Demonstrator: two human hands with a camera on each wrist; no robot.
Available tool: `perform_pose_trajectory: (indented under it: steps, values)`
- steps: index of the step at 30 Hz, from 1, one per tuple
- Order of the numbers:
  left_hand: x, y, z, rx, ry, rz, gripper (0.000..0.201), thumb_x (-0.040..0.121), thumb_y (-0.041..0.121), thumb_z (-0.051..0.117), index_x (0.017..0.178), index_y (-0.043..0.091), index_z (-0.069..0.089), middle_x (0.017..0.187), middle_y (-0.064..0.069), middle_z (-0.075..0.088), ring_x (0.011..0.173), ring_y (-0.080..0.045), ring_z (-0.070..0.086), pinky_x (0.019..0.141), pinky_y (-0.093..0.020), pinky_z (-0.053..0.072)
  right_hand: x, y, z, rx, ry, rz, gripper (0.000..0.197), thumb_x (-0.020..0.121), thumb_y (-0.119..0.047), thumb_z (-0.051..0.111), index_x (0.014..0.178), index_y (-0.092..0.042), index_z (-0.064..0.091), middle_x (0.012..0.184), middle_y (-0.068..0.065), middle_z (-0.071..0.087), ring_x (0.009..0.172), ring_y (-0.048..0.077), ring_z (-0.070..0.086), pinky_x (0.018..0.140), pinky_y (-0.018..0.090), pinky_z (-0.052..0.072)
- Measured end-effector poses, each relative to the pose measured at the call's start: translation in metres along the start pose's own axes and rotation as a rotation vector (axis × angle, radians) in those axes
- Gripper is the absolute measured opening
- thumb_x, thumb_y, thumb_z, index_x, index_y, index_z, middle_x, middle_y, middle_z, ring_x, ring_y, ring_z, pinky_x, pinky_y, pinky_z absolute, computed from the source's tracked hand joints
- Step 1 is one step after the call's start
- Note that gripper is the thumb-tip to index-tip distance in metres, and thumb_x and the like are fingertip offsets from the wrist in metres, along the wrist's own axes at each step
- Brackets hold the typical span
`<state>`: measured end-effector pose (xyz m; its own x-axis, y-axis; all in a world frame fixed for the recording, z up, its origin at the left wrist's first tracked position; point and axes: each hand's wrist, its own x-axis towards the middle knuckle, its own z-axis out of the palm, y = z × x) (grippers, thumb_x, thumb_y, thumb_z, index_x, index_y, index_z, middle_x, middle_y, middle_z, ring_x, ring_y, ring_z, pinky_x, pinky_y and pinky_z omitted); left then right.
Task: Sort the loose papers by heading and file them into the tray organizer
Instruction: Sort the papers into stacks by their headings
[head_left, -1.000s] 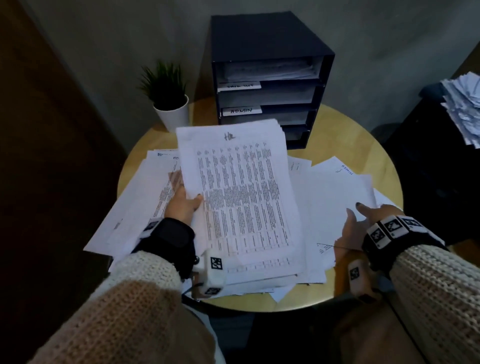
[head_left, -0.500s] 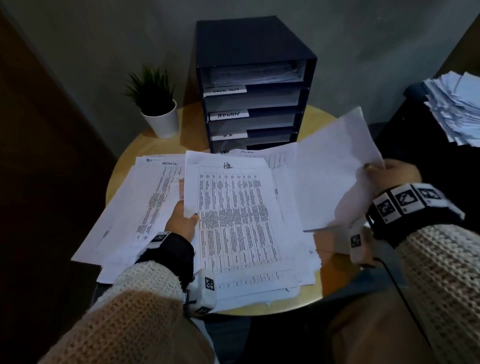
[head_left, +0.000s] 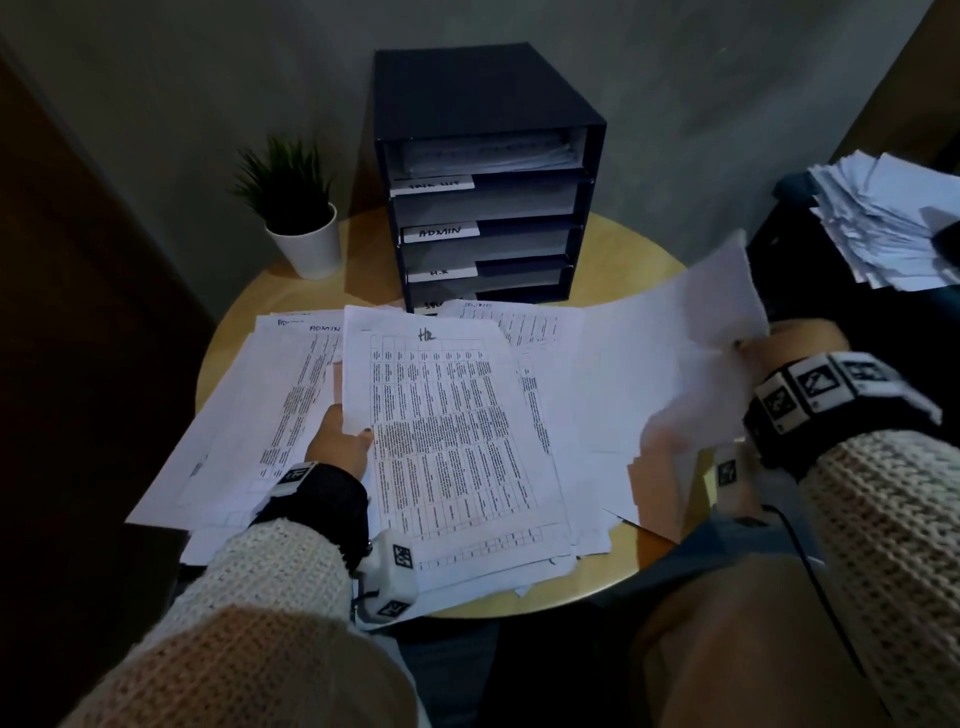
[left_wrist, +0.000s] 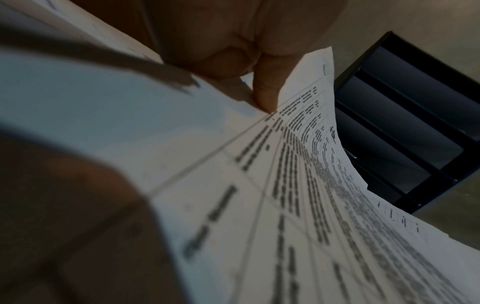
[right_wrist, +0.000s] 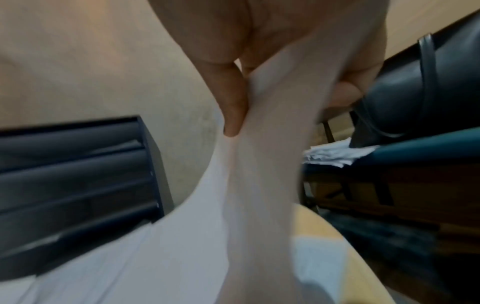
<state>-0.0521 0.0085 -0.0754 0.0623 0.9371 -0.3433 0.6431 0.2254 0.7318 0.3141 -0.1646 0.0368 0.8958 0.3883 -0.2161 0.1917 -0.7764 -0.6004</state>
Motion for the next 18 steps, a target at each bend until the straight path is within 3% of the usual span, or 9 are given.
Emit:
perform_pose_trajectory:
  steps: [3,5,7,10,12,15,18]
  values:
    - [-0.001,0.003,0.001,0.006,0.013,0.008,0.053,0.097,0.011,0.048,0.147,0.01,0.027,0.145,-0.013,0.042,0.126,-0.033,0.046,0.101,-0.036,0.037,0.002,0.019,0.023,-0.115,-0.02,0.037,0.046,0.09,-0.01,0.056,0.135,-0.005,0.046,0.13,0.022,0.053,0.118,0.035,0.052,0.093,0.039,0.043]
    - [-0.001,0.004,0.002,0.009,0.02,0.019,0.051,0.097,0.01,0.048,0.145,0.009,0.03,0.143,-0.013,0.044,0.123,-0.033,0.048,0.099,-0.035,0.038,0.004,0.024,0.033,-0.218,0.058,0.065,0.07,0.09,-0.009,0.056,0.149,-0.013,0.018,0.134,0.027,0.045,0.122,0.04,0.047,0.099,0.045,0.038]
    - [-0.001,0.004,0.003,0.005,0.024,0.025,0.049,0.097,0.009,0.048,0.143,0.008,0.032,0.141,-0.014,0.046,0.121,-0.033,0.049,0.097,-0.035,0.04,0.002,0.025,0.04,-0.348,0.134,0.027,0.091,0.084,-0.016,0.066,0.15,-0.021,0.003,0.147,0.025,0.027,0.133,0.041,0.032,0.107,0.051,0.029]
    - [-0.001,0.005,0.004,0.008,0.032,0.019,0.049,0.097,0.009,0.047,0.144,0.009,0.032,0.142,-0.014,0.045,0.123,-0.033,0.048,0.097,-0.035,0.039,-0.007,0.021,0.045,-0.535,0.143,-0.125,0.104,0.075,-0.035,0.074,0.15,-0.025,0.003,0.157,0.011,-0.003,0.145,0.031,0.002,0.112,0.056,0.015]
    - [-0.001,0.006,0.005,0.012,0.041,0.02,0.047,0.097,0.009,0.048,0.142,0.008,0.034,0.138,-0.016,0.049,0.119,-0.035,0.051,0.095,-0.035,0.04,-0.014,0.012,0.051,-0.676,0.001,-0.24,0.107,0.075,-0.049,0.07,0.15,-0.023,-0.001,0.157,0.009,-0.005,0.145,0.03,0.0,0.113,0.055,0.019]
    - [-0.001,0.006,0.007,0.026,0.049,0.021,0.043,0.096,0.009,0.049,0.138,0.006,0.038,0.132,-0.018,0.053,0.114,-0.036,0.053,0.09,-0.035,0.041,-0.033,0.008,0.08,-0.752,-0.459,-0.373,0.108,0.073,-0.06,0.066,0.151,-0.017,0.004,0.157,0.009,0.01,0.144,0.03,0.012,0.115,0.045,0.022]
    - [-0.002,0.007,0.007,0.023,0.046,0.021,0.042,0.096,0.009,0.049,0.137,0.006,0.039,0.13,-0.019,0.054,0.113,-0.036,0.054,0.09,-0.036,0.041,-0.056,0.015,0.111,-0.932,-0.654,-0.405,0.121,0.048,-0.085,0.059,0.141,-0.015,0.027,0.143,0.008,0.032,0.134,0.029,0.032,0.109,0.045,0.031]
